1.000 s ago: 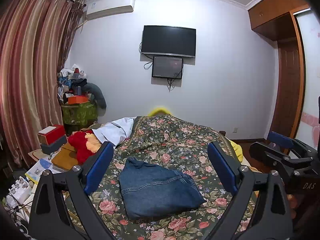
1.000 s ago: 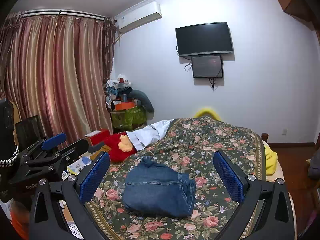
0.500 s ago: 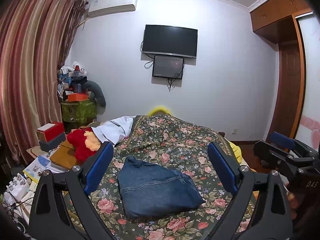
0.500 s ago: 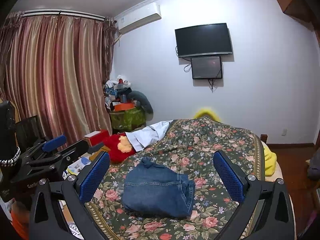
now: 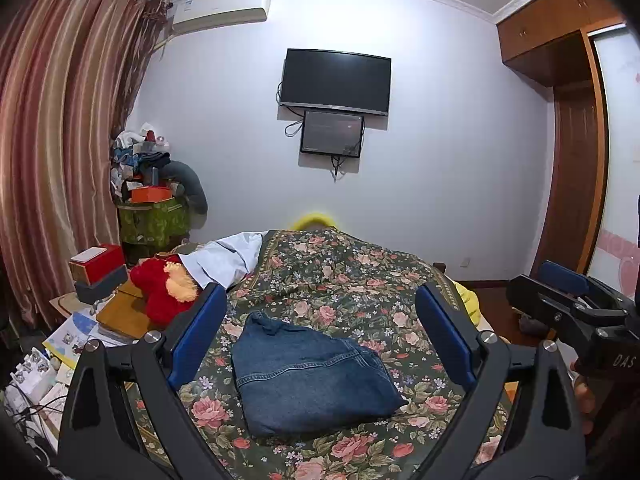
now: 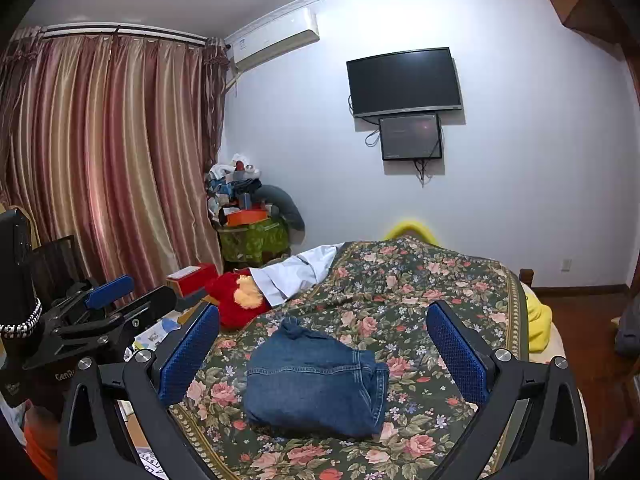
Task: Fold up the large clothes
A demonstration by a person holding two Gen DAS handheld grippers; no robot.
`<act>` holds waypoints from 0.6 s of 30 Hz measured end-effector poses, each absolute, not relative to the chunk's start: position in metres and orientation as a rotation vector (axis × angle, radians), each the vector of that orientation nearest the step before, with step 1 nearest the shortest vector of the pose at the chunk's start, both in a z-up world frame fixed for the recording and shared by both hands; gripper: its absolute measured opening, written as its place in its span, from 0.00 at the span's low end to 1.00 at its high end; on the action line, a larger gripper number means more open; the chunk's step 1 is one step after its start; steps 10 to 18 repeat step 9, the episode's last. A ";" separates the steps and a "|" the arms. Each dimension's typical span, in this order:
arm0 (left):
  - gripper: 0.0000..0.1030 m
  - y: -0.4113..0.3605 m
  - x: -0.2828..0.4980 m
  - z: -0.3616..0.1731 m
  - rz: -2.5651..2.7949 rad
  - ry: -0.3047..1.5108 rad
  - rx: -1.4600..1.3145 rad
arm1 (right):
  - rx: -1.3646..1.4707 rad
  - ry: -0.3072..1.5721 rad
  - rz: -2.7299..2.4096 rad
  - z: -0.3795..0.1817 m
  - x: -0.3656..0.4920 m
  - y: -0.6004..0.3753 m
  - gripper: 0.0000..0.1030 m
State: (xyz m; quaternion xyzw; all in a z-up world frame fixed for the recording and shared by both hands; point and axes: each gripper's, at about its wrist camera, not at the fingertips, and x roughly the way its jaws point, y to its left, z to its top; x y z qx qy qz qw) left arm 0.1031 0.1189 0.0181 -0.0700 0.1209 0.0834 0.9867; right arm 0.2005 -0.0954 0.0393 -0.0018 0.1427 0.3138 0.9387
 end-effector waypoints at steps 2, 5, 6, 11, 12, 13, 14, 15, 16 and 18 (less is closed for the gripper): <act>0.93 0.117 0.103 0.018 0.165 0.242 -0.134 | -0.002 0.291 0.639 0.040 0.200 -0.095 1.00; 0.93 0.117 0.104 0.018 0.153 0.244 -0.131 | -0.002 0.292 0.639 0.040 0.200 -0.095 1.00; 0.93 0.116 0.104 0.018 0.151 0.244 -0.129 | -0.001 0.293 0.639 0.040 0.200 -0.095 1.00; 0.93 0.115 0.104 0.018 0.146 0.244 -0.126 | 0.001 0.294 0.637 0.040 0.200 -0.095 1.00; 0.93 0.115 0.104 0.018 0.146 0.244 -0.126 | 0.001 0.294 0.637 0.040 0.200 -0.095 1.00; 0.93 0.115 0.104 0.018 0.146 0.244 -0.126 | 0.001 0.294 0.637 0.040 0.200 -0.095 1.00; 0.93 0.115 0.104 0.018 0.146 0.244 -0.126 | 0.001 0.294 0.637 0.040 0.200 -0.095 1.00; 0.93 0.115 0.104 0.018 0.146 0.244 -0.126 | 0.001 0.294 0.637 0.040 0.200 -0.095 1.00; 0.93 0.115 0.104 0.018 0.146 0.244 -0.126 | 0.001 0.294 0.637 0.040 0.200 -0.095 1.00; 0.93 0.115 0.104 0.018 0.146 0.244 -0.126 | 0.001 0.294 0.637 0.040 0.200 -0.095 1.00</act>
